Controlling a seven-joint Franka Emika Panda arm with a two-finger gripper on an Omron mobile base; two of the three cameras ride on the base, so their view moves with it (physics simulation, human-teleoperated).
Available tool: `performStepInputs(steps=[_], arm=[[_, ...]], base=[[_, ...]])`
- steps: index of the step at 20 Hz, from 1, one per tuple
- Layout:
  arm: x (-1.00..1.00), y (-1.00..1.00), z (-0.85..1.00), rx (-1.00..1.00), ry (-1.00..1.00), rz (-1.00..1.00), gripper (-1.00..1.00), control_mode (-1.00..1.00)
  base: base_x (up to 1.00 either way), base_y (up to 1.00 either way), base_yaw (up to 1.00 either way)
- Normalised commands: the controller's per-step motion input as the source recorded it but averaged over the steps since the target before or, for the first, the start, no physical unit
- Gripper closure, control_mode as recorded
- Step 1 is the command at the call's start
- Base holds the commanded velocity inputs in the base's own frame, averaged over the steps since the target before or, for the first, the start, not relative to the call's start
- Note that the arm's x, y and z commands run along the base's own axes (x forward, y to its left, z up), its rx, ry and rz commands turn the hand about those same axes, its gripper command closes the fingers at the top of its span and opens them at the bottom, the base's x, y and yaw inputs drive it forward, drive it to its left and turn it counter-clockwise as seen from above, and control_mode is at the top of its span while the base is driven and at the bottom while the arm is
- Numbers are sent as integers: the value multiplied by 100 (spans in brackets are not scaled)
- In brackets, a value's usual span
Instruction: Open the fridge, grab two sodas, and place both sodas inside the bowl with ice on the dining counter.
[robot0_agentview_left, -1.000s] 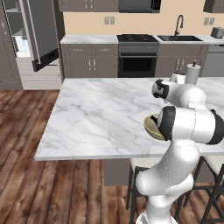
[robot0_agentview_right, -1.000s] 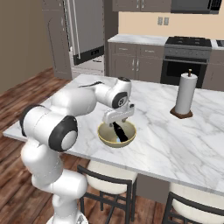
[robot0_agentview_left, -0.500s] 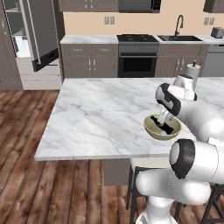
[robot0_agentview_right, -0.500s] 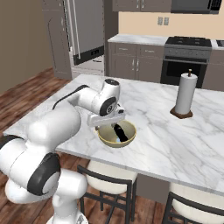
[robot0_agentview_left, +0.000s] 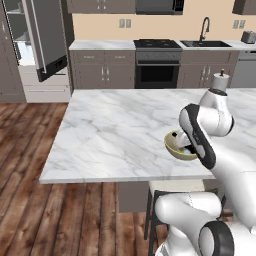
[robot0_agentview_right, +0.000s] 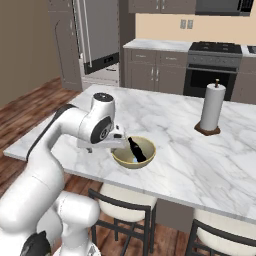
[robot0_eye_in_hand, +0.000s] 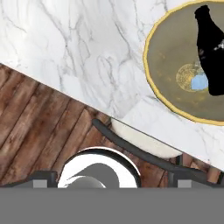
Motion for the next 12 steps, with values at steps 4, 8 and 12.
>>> performStepInputs(steps=[4,8,12], arm=[[-63,46,16,1,0,-28,-100,-100],[-68,36,1,0,0,-26,-100,-100],[-70,32,0,0,-4,-26,-100,-100]], base=[[0,0,0],[0,0,0],[0,0,0]])
